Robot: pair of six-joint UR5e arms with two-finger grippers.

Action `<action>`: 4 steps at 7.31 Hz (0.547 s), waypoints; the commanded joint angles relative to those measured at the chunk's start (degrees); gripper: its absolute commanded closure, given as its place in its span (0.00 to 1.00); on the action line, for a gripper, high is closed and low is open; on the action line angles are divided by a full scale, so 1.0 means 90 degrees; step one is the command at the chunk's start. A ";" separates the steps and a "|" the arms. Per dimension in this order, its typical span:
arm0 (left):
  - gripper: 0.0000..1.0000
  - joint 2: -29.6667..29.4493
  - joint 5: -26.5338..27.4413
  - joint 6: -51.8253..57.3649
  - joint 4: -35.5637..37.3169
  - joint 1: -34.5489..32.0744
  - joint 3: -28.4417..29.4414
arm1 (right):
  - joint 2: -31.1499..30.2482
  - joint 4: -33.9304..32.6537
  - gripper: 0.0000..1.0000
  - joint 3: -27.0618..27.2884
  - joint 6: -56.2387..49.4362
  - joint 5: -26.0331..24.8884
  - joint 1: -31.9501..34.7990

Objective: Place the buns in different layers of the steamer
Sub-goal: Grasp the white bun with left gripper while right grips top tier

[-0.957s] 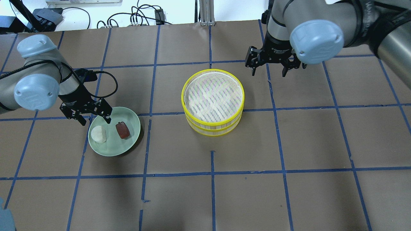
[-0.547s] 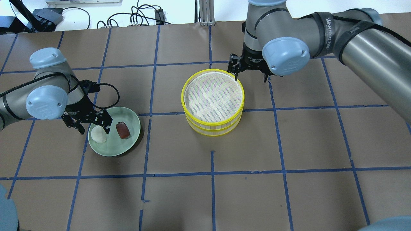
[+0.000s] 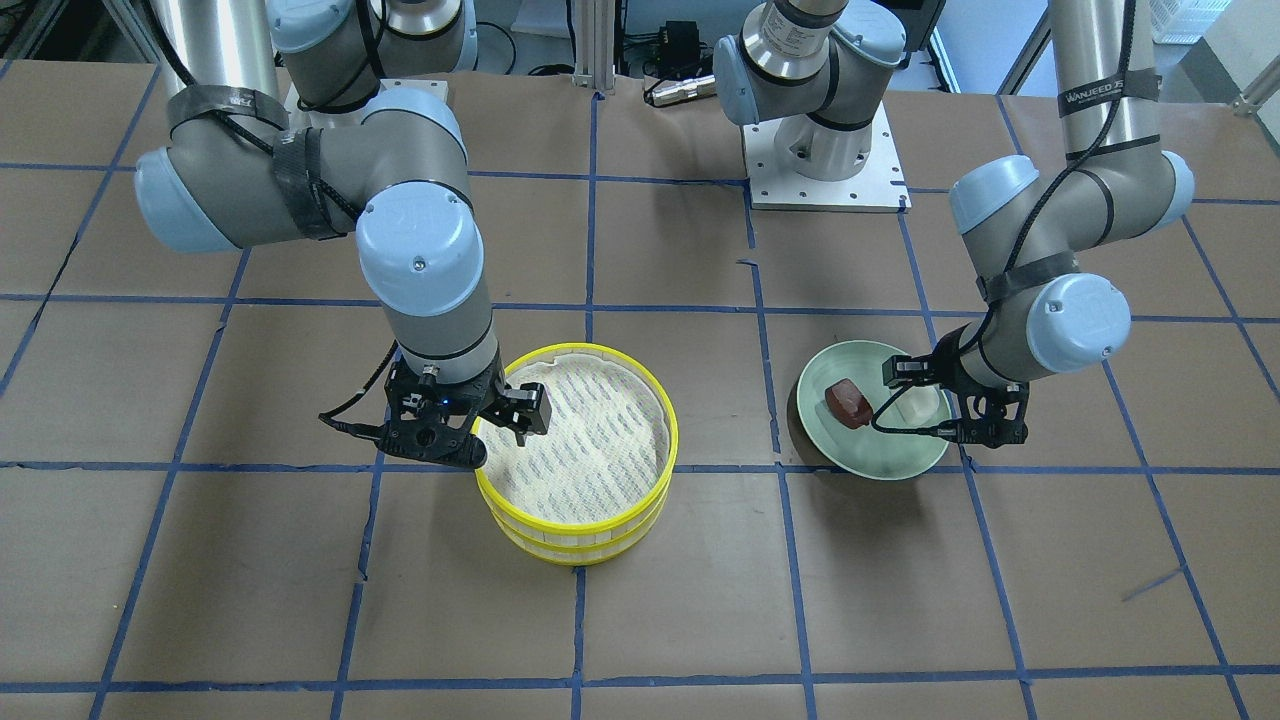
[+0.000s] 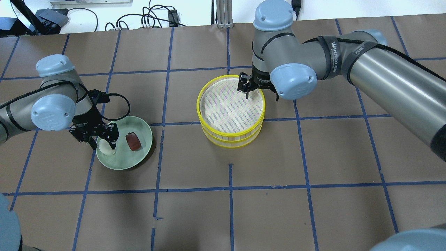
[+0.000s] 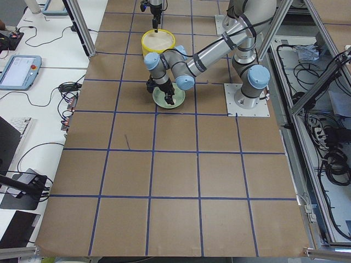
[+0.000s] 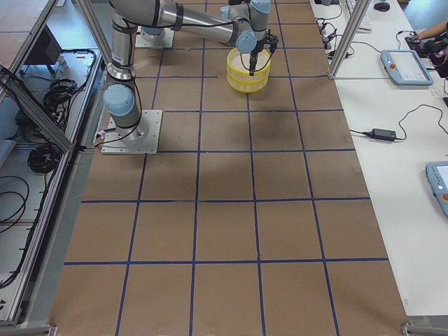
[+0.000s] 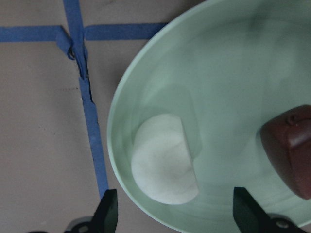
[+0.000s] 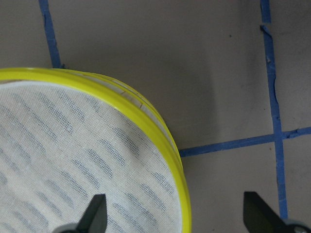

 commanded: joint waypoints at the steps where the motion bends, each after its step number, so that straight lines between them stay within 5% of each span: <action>1: 0.92 -0.0030 -0.0006 0.0062 0.0016 0.0000 0.0006 | 0.0033 -0.0218 0.01 0.0234 -0.0029 -0.0086 0.0006; 3: 0.99 -0.0049 -0.0239 0.0081 0.0171 0.0000 -0.0033 | 0.0072 -0.0208 0.14 0.0235 -0.0019 -0.0076 0.0006; 4: 0.99 -0.0049 -0.0250 0.0091 0.0288 0.0000 -0.0072 | 0.0081 -0.0208 0.32 0.0245 -0.0019 -0.0027 0.0006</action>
